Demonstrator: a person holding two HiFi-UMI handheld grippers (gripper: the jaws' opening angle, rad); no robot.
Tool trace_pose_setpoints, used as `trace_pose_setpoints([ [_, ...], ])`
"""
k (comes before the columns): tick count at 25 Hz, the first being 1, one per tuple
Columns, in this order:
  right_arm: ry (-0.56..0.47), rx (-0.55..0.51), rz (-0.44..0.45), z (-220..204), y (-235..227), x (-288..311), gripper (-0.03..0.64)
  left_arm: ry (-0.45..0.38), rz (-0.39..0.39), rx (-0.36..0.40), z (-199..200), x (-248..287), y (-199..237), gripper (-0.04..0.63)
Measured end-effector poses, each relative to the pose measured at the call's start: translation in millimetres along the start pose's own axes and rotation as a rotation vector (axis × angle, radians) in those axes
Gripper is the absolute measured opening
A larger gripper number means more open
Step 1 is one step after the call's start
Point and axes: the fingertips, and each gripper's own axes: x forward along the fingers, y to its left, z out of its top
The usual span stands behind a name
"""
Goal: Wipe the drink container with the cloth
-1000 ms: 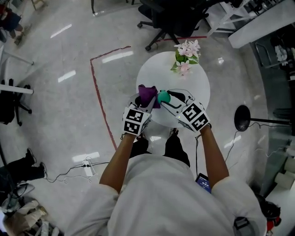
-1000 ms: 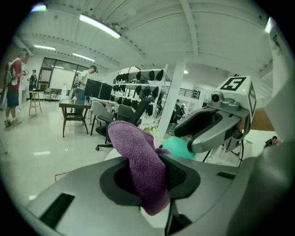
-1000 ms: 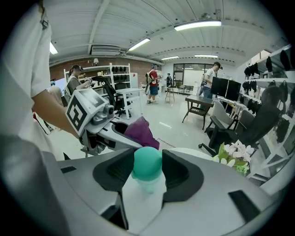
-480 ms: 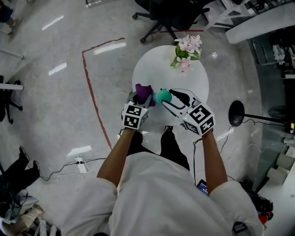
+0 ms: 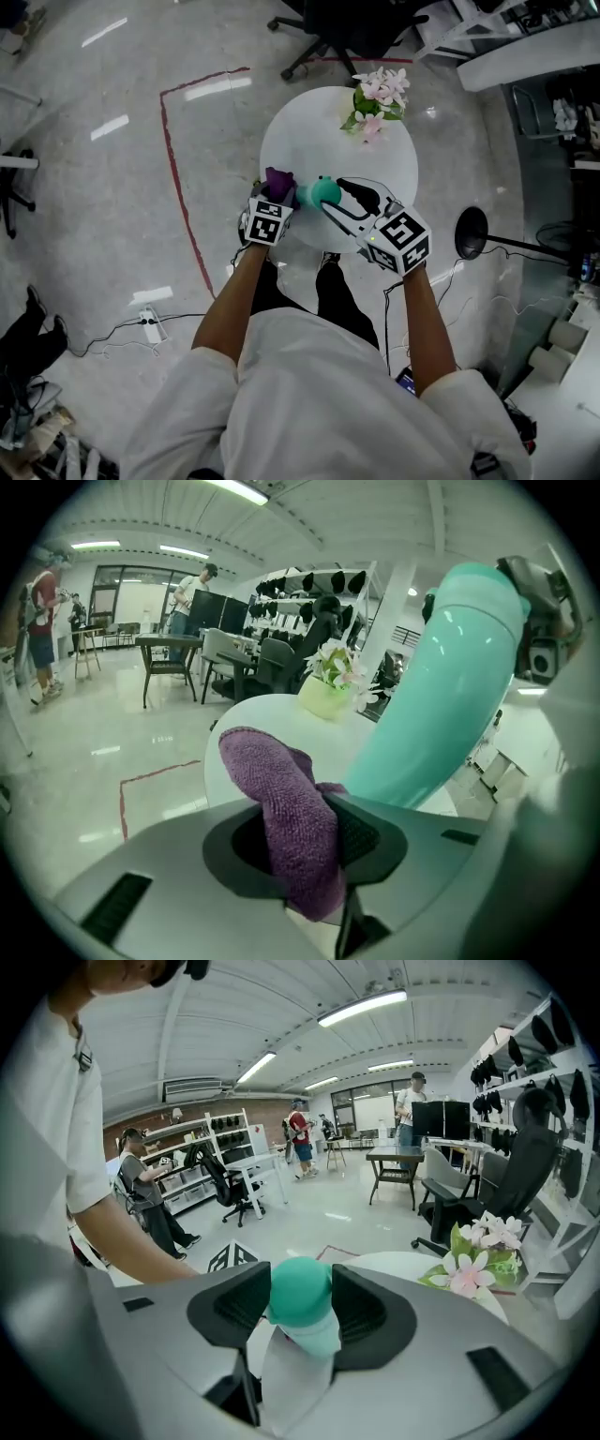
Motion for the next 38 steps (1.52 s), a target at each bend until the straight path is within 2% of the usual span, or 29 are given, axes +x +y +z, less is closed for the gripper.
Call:
trace_pose_setpoints([
  [3, 0.008, -0.056, 0.010, -1, 2, -1, 0.228, -0.002, 0.024, -0.004, 1, -3, 0, 0.124],
  [5, 0.021, -0.124, 0.039, -1, 5, -4, 0.262, -0.004, 0.061, -0.017, 5, -19, 0, 0.126],
  [9, 0.022, -0.195, 0.123, 0, 1, -20, 0.273, -0.039, 0.160, -0.077, 14, -68, -3, 0.127],
  [12, 0.038, -0.277, 0.208, -3, -7, -39, 0.281, -0.084, 0.206, -0.131, 24, -98, -23, 0.127],
  [17, 0.063, -0.553, 0.483, 5, 1, -42, 0.291, -0.165, 0.330, -0.198, 31, -149, -49, 0.127],
  [20, 0.111, -0.729, 0.625, 4, 11, -36, 0.314, -0.224, 0.396, -0.236, 36, -179, -66, 0.127],
  [23, 0.179, -0.886, 0.727, -6, 16, -31, 0.325, -0.268, 0.443, -0.243, 41, -199, -88, 0.127],
  [27, 0.251, -1.060, 0.809, -21, 19, -16, 0.330, -0.284, 0.493, -0.208, 40, -216, -111, 0.127],
  [30, 0.296, -1.071, 0.829, -26, 23, -9, 0.310, -0.301, 0.514, -0.220, 33, -226, -122, 0.127],
  [34, 0.255, -1.016, 0.819, -20, 29, -5, 0.282, -0.350, 0.519, -0.247, 38, -230, -122, 0.129],
  [38, 0.222, -0.881, 0.696, -14, 24, 0, 0.278, -0.357, 0.483, -0.196, 59, -219, -119, 0.129],
])
